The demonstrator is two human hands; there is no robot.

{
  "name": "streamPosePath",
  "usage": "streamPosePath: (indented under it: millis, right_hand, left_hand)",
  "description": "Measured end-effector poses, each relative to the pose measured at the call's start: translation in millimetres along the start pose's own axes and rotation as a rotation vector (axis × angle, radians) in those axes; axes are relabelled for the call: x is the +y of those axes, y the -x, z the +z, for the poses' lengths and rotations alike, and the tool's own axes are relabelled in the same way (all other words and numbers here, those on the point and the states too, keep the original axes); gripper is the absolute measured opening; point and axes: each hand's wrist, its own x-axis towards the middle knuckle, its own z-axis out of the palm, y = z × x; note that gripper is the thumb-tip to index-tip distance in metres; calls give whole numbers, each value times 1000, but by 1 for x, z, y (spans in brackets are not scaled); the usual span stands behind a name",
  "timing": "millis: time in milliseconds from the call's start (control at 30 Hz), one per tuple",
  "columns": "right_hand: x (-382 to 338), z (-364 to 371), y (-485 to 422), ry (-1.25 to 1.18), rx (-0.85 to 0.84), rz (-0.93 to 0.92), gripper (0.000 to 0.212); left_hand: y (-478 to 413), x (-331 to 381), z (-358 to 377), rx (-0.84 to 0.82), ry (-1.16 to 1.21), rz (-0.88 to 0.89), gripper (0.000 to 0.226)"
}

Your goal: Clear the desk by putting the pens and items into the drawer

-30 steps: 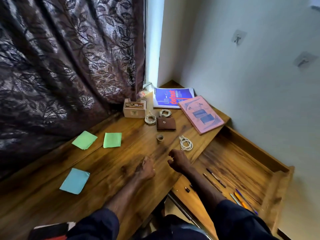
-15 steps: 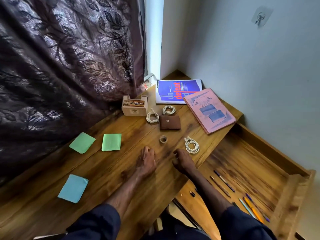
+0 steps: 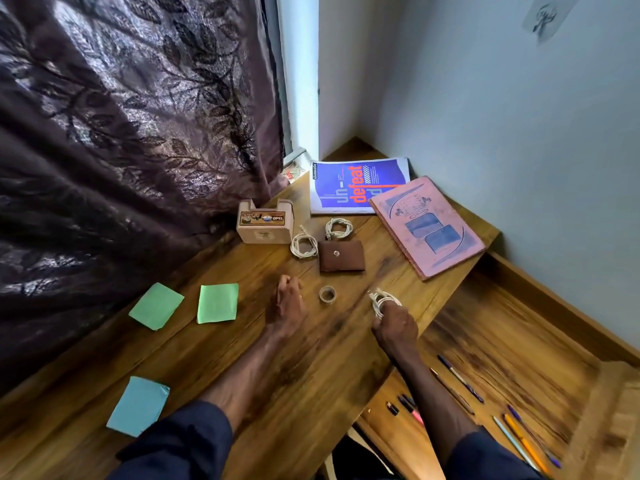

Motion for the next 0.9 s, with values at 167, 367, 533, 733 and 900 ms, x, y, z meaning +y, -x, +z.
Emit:
streamPosePath:
  millis: [167,367,533,733,900]
  right_hand:
    - [-3,-6,2,-127,-11,51,10]
    - [-10,-19,16,-286,-20,50,23]
    - [-9,-20,21,-325,-43,68,29]
    - [-10,-25,30,-409,-77,107,25]
    - [-14,-35,44,-592,-138,166,14]
  left_hand:
    - [-50,5,-3,-8,5,-46,39]
    - [-75,18,-9,-229,-211,-81,79]
    - [-83,-2,10,-196,-143,-126,51]
    - [-56,-37,5,-180,54,-192,35]
    - [-14,-36,-24,58,302,-248,28]
